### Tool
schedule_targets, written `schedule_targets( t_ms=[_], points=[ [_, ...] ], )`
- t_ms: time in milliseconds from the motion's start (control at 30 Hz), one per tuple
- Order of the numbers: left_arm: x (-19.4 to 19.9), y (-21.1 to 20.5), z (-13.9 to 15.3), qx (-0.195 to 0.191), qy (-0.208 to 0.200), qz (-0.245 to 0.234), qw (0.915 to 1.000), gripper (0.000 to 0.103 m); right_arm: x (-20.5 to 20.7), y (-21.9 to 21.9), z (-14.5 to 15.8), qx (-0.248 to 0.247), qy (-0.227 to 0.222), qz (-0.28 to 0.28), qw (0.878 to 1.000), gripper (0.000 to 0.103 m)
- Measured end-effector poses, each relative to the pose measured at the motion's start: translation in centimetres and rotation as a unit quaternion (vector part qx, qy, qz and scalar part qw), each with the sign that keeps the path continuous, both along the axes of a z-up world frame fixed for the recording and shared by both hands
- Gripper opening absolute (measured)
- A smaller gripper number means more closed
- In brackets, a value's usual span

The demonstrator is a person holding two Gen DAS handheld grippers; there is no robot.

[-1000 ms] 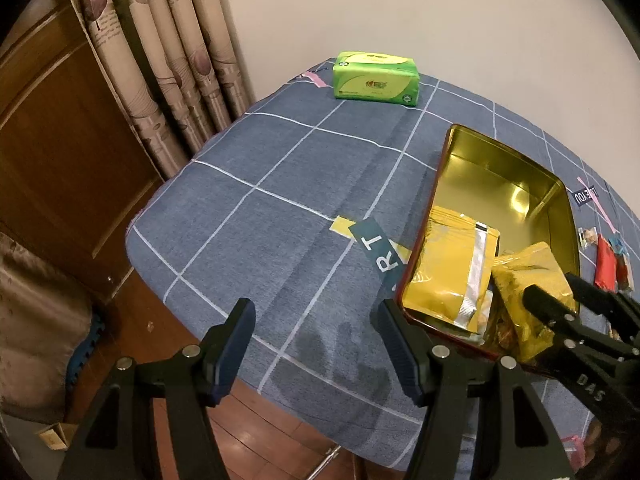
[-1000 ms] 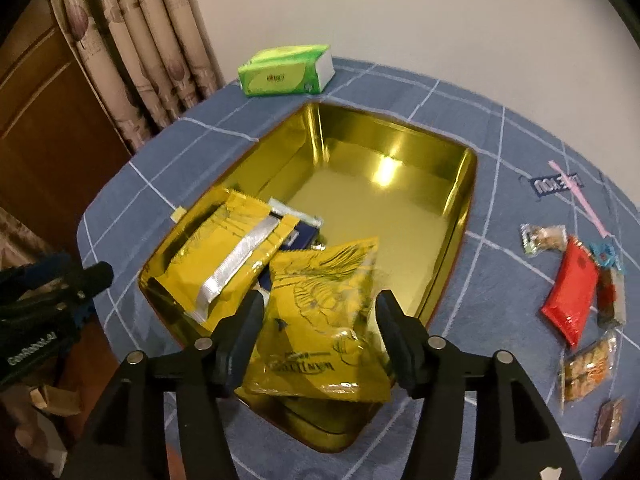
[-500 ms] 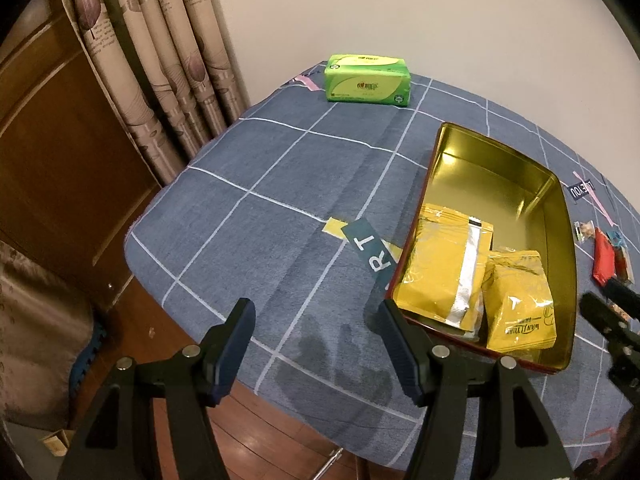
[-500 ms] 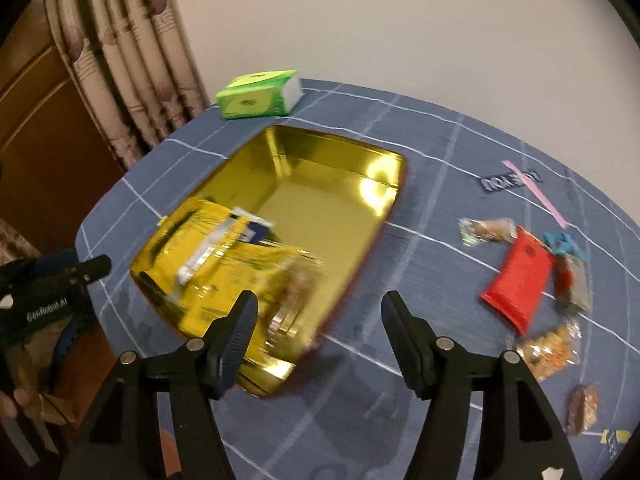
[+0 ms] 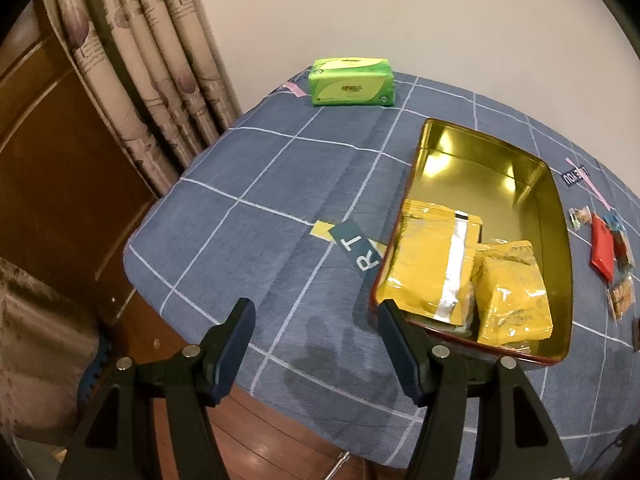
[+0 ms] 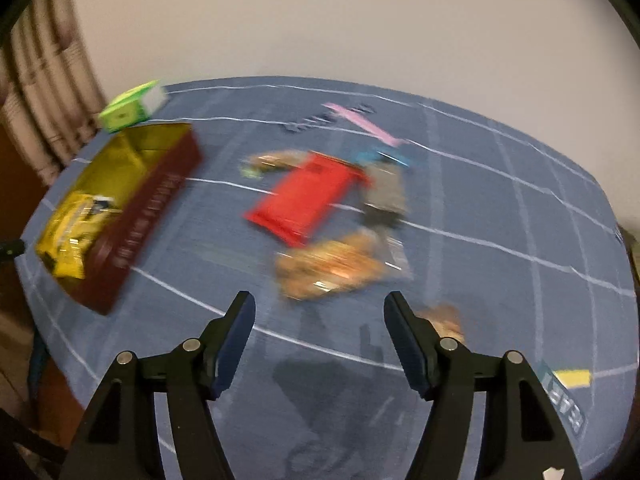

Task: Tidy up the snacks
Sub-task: 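Grasp the brown boxed cake with the right gripper while the left gripper approaches the twisted dough bag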

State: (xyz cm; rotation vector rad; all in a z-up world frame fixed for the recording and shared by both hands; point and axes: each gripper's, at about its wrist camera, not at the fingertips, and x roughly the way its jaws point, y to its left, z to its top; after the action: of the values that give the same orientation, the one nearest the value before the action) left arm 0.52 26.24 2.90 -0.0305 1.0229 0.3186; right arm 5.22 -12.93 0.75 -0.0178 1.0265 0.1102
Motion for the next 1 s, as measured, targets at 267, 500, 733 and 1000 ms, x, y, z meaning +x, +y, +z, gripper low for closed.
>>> schedule_targets(
  t_ms=[267, 500, 733, 1000],
  points=[
    [-0.2, -3.0, 0.6, 0.023, -0.017, -0.056, 0.998, 0.065, -1.4, -6.4, -1.9, -0.014, 0.011, -0.027, 0.999, 0.064],
    [-0.8, -8.9, 1.5, 0.041, -0.03, -0.155, 0.9866, 0.065, -0.8, -7.4, -4.0, -0.005, 0.011, -0.016, 1.0, 0.062],
    [0.2, -16.0, 1.0, 0.029, -0.023, -0.242, 0.9695, 0.065, -0.6, -7.6, -5.1, 0.001, 0.007, 0.0, 1.0, 0.043],
    [2.4, -24.2, -0.9, 0.007, -0.013, -0.337, 0.9413, 0.065, -0.8, -8.1, -5.3, 0.007, -0.009, 0.006, 1.0, 0.029]
  ],
)
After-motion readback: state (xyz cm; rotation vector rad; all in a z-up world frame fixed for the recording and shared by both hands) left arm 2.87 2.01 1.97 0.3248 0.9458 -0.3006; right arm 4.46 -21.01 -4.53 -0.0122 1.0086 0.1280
